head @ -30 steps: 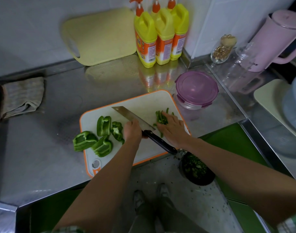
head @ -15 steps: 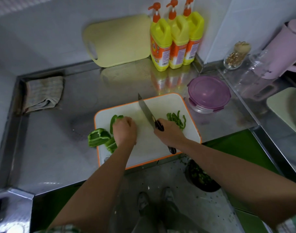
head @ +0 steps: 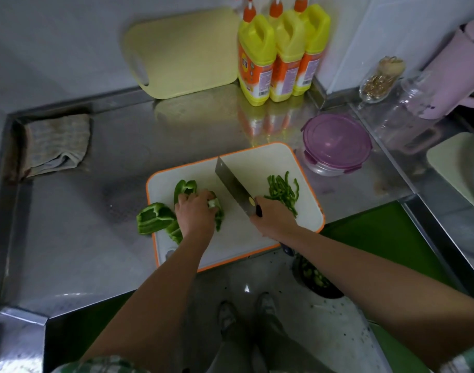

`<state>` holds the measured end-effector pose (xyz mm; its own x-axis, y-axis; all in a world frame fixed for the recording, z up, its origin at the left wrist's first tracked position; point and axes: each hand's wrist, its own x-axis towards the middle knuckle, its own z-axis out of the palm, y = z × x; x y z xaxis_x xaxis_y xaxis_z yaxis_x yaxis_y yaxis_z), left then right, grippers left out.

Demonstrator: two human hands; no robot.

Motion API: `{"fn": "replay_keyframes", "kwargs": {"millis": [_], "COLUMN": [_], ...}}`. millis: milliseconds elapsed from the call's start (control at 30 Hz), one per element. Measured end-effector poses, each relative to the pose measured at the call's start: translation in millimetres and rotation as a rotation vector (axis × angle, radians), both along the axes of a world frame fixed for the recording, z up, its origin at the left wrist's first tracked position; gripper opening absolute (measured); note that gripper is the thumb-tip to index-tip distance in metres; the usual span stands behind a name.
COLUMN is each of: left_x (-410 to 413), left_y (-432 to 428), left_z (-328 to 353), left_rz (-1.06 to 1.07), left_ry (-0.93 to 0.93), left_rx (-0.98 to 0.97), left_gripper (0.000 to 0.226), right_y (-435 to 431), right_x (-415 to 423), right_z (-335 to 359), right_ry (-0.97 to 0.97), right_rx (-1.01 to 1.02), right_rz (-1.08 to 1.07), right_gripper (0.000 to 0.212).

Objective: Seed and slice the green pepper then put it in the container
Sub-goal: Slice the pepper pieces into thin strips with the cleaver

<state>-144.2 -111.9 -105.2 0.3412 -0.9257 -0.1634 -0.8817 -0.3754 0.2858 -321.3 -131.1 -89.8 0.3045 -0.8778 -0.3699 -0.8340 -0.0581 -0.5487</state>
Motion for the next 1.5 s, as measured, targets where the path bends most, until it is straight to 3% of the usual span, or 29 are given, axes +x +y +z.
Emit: {"fn": "replay_keyframes", "kwargs": {"millis": [200,300,367,467,600,700,833,933,1067,1267,1500], "left_x": [-6,8,22,36,34,29,37,41,40,38,39], "left_y": [-2,0,-1,-6,-18,-23,-28,-30,-25,-8,7], "left_z": [-1,4,5,-2,-5,-8,-12,-3,12,26,25], "left_rz": [-0.013,0.102,0.175,0.088,0.064,0.067,0.101,0.203,0.329,0.461,0.444], "left_ry": [0.0,-0.051,-0.076,-0.076,-0.07,-0.091,0.025,0.208,0.314,0.479,0.564], "left_rx": [-0.114,-0.138,-0.055,0.094,0.153,0.156,0.01,-0.16,-0.269,-0.233,-0.184], "left_gripper": [0.028,0.032,0.038,0.05,0.062,0.055,0.027,0.021,0.018,0.027,0.04], "right_y": [-3,-2,-2,-3,-5,-9,-12,-15,-10,22,30], "right_x": [7,13,17,21,23,22,19,15,15,41,60], "right_z": [0,0,0,0,-2,-3,-4,-3,-2,-6,-1], "right_ry": [-0.149,-0.213,-0.243,-0.238,-0.232,-0.241,-0.213,-0.161,-0.077,-0.042,-0.017], "right_rx": [-0.053,-0.046,-0.027,-0.008,0.029,0.055,0.012,-0.074,-0.172,-0.185,-0.188], "right_rz": [-0.071,-0.083,-0.103,-0.114,-0.11,-0.108,-0.116,-0.146,-0.114,0.037,0.102], "right_gripper": [0.014,0.009,0.009,0.011,0.011,0.012,0.011,0.013,0.01,0.017,0.028]}}
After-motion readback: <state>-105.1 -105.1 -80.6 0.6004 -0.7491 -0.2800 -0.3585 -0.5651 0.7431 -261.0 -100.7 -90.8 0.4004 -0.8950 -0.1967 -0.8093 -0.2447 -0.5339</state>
